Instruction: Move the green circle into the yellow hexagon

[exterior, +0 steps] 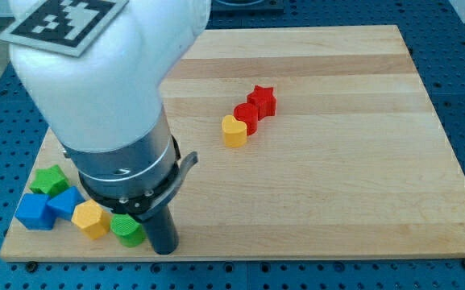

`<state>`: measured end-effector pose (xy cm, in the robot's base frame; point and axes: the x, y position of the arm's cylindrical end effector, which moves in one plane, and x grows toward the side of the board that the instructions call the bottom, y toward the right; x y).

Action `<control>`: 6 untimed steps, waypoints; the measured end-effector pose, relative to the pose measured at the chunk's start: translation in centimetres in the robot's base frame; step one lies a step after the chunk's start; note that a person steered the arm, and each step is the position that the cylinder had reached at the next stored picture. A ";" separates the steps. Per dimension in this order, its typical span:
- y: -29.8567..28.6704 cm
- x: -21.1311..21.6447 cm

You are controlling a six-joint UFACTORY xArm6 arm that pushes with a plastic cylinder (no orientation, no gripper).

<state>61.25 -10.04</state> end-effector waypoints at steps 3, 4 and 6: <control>-2.3 -1.5; -2.3 -1.5; 7.9 -2.7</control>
